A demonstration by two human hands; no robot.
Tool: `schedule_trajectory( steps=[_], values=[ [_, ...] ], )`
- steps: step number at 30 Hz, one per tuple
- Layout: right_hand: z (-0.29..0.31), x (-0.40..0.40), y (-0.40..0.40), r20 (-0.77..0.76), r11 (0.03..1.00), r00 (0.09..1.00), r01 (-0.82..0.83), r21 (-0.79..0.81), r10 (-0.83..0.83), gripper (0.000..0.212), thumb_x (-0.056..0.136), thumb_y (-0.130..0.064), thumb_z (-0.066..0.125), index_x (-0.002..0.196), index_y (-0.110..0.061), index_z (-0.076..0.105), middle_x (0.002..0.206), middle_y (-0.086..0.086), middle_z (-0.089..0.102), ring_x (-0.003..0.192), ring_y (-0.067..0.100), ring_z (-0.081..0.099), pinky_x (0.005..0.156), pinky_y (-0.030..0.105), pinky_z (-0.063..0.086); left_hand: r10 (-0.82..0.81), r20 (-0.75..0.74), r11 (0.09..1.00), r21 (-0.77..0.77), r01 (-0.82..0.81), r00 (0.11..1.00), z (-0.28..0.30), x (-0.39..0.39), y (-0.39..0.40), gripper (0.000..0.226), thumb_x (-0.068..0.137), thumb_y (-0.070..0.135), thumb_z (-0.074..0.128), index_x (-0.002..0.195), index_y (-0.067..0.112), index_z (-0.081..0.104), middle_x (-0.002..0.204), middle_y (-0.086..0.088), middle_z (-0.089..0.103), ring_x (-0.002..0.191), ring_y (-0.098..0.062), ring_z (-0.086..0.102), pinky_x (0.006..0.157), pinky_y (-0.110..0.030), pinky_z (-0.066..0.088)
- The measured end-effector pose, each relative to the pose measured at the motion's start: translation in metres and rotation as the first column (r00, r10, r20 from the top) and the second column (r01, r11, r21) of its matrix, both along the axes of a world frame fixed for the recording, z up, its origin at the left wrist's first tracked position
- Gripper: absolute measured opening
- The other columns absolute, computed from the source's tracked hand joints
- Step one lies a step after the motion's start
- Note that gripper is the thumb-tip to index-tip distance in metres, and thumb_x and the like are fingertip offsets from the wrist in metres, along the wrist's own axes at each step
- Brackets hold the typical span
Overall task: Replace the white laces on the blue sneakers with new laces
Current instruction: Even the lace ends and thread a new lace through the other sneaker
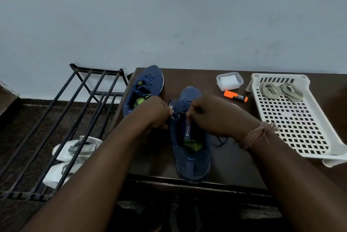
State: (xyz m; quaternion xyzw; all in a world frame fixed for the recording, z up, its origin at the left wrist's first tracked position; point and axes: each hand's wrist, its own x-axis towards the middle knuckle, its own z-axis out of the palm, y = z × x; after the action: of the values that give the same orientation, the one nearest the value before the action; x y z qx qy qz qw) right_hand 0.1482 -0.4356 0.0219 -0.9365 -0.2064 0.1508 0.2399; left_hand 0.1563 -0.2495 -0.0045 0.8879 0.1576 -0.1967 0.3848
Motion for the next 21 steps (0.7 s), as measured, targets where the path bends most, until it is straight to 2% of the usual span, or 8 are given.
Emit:
schedule_trajectory(
  steps=[3, 5, 8, 12, 16, 18, 20, 21],
  values=[
    [0.000, -0.010, 0.004, -0.029, 0.979, 0.997, -0.080, -0.186, 0.076, 0.022, 0.087, -0.035, 0.071, 0.100, -0.018, 0.065, 0.097, -0.001, 0.066, 0.091, 0.017, 0.062, 0.068, 0.025, 0.049, 0.021, -0.028, 0.999, -0.048, -0.023, 0.999, 0.000, -0.001, 0.000, 0.018, 0.097, 0.009, 0.061, 0.112, 0.001, 0.067, 0.084, -0.007, 0.066, 0.065, -0.015, 0.065, 0.053, -0.021, 0.058],
    [-0.005, -0.018, 0.009, 0.028, 0.943, 0.991, -0.118, -0.311, 0.134, 0.035, 0.086, -0.033, 0.072, 0.115, -0.019, 0.059, 0.111, 0.001, 0.063, 0.101, 0.024, 0.062, 0.082, 0.036, 0.053, 0.037, -0.022, 0.996, -0.081, -0.039, 0.999, 0.000, 0.000, -0.001, 0.012, 0.096, 0.006, 0.060, 0.107, 0.005, 0.067, 0.082, -0.006, 0.064, 0.065, -0.014, 0.064, 0.055, -0.021, 0.059],
    [-0.018, -0.023, 0.017, 0.178, 0.889, 0.963, -0.104, -0.446, 0.202, 0.044, 0.091, -0.029, 0.065, 0.130, -0.019, 0.049, 0.122, 0.009, 0.055, 0.107, 0.029, 0.059, 0.083, 0.040, 0.048, 0.029, 0.010, 0.997, -0.065, -0.029, 1.000, 0.001, -0.001, -0.003, 0.007, 0.097, 0.008, 0.060, 0.101, 0.010, 0.065, 0.086, -0.007, 0.065, 0.067, -0.015, 0.064, 0.060, -0.024, 0.060],
    [-0.020, -0.020, 0.019, 0.224, 0.896, 0.958, -0.063, -0.440, 0.177, 0.037, 0.093, -0.035, 0.062, 0.125, -0.020, 0.055, 0.118, 0.008, 0.055, 0.104, 0.027, 0.058, 0.075, 0.035, 0.041, -0.021, 0.100, 0.996, 0.088, 0.012, 0.995, 0.002, -0.005, -0.004, 0.016, 0.093, 0.014, 0.061, 0.087, 0.001, 0.068, 0.092, -0.026, 0.070, 0.068, -0.024, 0.062, 0.062, -0.034, 0.055],
    [-0.018, -0.011, 0.015, 0.151, 0.954, 0.988, 0.013, -0.299, 0.034, 0.025, 0.094, -0.035, 0.060, 0.111, -0.017, 0.064, 0.108, 0.005, 0.063, 0.092, 0.021, 0.062, 0.073, 0.032, 0.048, -0.124, 0.274, 0.964, 0.263, 0.049, 0.954, 0.014, -0.020, -0.020, 0.024, 0.085, 0.018, 0.061, 0.087, -0.004, 0.070, 0.086, -0.021, 0.073, 0.077, -0.034, 0.071, 0.070, -0.047, 0.059],
    [-0.016, -0.005, 0.008, 0.138, 0.970, 0.990, 0.051, -0.239, -0.018, 0.023, 0.095, -0.034, 0.059, 0.107, -0.016, 0.065, 0.102, 0.004, 0.066, 0.086, 0.018, 0.060, 0.073, 0.030, 0.047, -0.133, 0.263, 0.980, 0.178, 0.087, 0.956, 0.015, -0.028, -0.029, 0.022, 0.086, 0.019, 0.062, 0.082, -0.001, 0.071, 0.072, -0.014, 0.074, 0.064, -0.028, 0.073, 0.064, -0.046, 0.063],
    [-0.012, 0.000, -0.001, 0.140, 0.983, 0.988, 0.091, -0.160, -0.069, 0.020, 0.092, -0.032, 0.061, 0.098, -0.014, 0.069, 0.095, 0.004, 0.068, 0.083, 0.017, 0.062, 0.071, 0.029, 0.047, -0.067, 0.131, 0.995, -0.065, 0.075, 0.989, 0.016, -0.033, -0.038, 0.023, 0.092, 0.017, 0.062, 0.083, -0.002, 0.071, 0.067, -0.013, 0.074, 0.062, -0.024, 0.075, 0.066, -0.044, 0.065],
    [-0.011, 0.002, -0.004, 0.128, 0.989, 0.987, 0.111, -0.103, -0.097, 0.019, 0.090, -0.030, 0.063, 0.091, -0.012, 0.070, 0.090, 0.004, 0.069, 0.081, 0.018, 0.064, 0.070, 0.031, 0.051, -0.002, 0.020, 0.978, -0.211, 0.007, 1.000, 0.015, -0.034, -0.042, 0.023, 0.096, 0.015, 0.060, 0.089, -0.005, 0.072, 0.071, -0.017, 0.074, 0.070, -0.026, 0.076, 0.072, -0.043, 0.065]
  ],
)
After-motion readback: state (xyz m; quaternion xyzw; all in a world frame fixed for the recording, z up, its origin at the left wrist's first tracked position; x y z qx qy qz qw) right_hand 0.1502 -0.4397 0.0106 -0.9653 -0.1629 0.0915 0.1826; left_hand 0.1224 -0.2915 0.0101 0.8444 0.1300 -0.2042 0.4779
